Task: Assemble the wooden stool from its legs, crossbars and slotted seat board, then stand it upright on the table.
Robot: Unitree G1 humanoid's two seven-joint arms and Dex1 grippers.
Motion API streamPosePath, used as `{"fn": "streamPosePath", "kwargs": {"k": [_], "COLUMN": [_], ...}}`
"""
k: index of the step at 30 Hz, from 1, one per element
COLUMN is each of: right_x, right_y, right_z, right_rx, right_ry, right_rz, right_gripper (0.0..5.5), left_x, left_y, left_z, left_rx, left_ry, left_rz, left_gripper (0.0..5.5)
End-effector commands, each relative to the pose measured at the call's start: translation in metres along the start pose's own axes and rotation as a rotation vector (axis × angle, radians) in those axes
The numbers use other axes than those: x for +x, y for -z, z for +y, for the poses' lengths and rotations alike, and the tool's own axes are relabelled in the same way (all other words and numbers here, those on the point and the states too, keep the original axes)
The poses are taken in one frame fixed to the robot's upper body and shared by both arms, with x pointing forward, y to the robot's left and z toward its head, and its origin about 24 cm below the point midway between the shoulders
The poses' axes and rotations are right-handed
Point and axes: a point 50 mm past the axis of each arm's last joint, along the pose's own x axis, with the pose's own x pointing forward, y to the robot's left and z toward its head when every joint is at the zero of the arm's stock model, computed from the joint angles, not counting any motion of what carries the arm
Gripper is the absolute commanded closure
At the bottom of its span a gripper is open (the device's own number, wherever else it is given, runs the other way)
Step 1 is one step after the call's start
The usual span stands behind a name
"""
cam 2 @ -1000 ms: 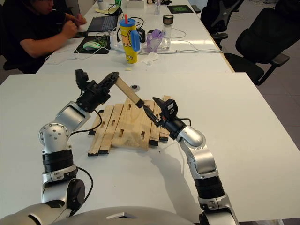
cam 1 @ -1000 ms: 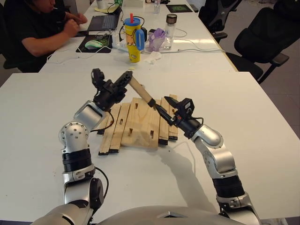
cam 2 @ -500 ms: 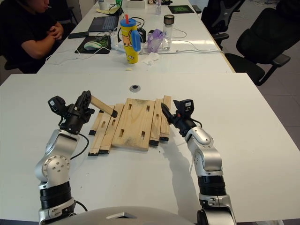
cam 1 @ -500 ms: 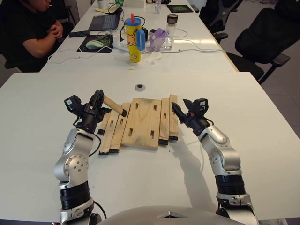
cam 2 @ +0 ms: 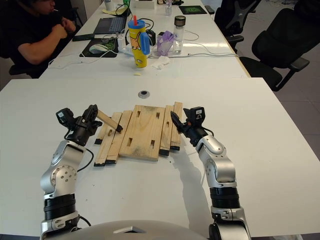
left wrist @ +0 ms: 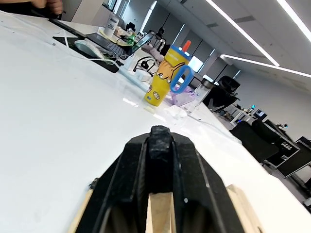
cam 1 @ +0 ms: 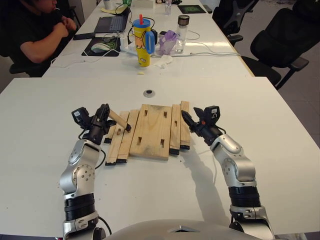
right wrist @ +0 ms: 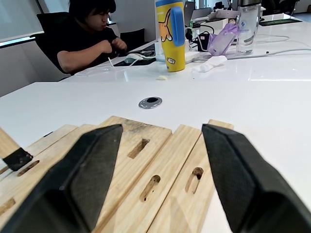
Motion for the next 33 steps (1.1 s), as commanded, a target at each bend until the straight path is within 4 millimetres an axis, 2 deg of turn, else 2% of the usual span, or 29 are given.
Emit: {"fn": "streamPosePath", "kwargs": {"k": [1, 8, 17, 25, 33], "right_x": [0.0, 0.002, 0.0, -0.003, -0.002], "right_y": [-0.002, -0.003, -0.001, 0.003, 0.004], "right_z": [0.002, 0.004, 0.013, 0.019, 0.024], "right_rx": [0.0, -0.011, -0.028, -0.058, -0.096], "right_ry": [0.004, 0.007, -0.002, 0.001, -0.028], "right_rz": [-0.004, -0.007, 0.012, 0.049, 0.077], "right_gripper": [2.48, 2.48, 2.48, 2.48, 2.48], "left_x": [0.0, 0.0, -0.007, -0.023, -0.032], "left_y": [0.006, 0.01, 0.017, 0.047, 0.081], "left_z": [0.005, 0.007, 0.003, 0.011, 0.007], "left_rx": [0.014, 0.065, 0.344, 0.474, 0.535], "left_ry": [-0.022, -0.064, -0.158, -0.238, -0.173], "left_rz": [0.04, 0.066, 0.151, 0.292, 0.369], "left_gripper": [5.04, 5.04, 5.04, 5.04, 5.04]}}
